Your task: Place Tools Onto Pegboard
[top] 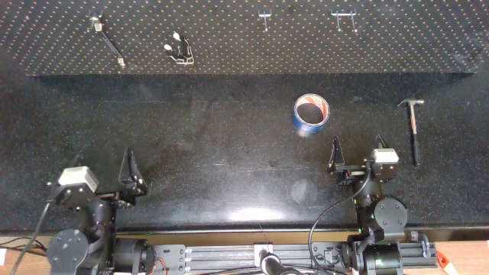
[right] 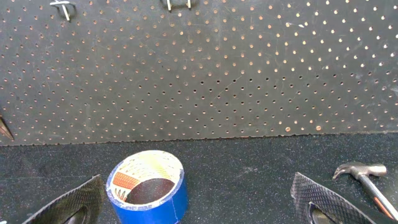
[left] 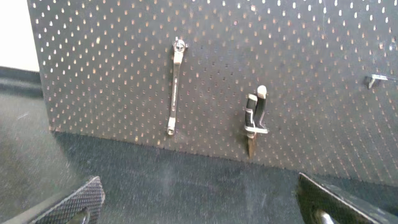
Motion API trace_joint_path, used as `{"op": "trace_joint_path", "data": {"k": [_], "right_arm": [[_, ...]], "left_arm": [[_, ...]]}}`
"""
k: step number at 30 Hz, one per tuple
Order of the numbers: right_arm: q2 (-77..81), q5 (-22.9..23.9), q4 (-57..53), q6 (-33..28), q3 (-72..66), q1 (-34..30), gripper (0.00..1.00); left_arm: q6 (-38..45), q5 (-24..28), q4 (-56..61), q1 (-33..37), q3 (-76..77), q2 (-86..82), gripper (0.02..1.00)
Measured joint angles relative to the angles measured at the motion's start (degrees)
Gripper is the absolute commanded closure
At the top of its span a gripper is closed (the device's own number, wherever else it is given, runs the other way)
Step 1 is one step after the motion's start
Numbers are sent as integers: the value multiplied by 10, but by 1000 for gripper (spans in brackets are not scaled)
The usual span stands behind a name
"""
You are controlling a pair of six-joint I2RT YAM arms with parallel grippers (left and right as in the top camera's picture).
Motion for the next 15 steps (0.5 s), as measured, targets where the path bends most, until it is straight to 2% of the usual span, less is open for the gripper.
{"op": "trace_joint_path", "data": {"k": [8, 12, 15], "right_arm": [[0, 0, 0, 0, 0, 0, 27], [0, 0, 0, 0, 0, 0, 25], [0, 0, 0, 0, 0, 0, 25]], "left_arm": [[0, 10, 166, 12, -137, -20, 23], [0, 29, 298, 27, -224, -21, 25], [0, 41, 327, 36, -263, -21, 25]]}}
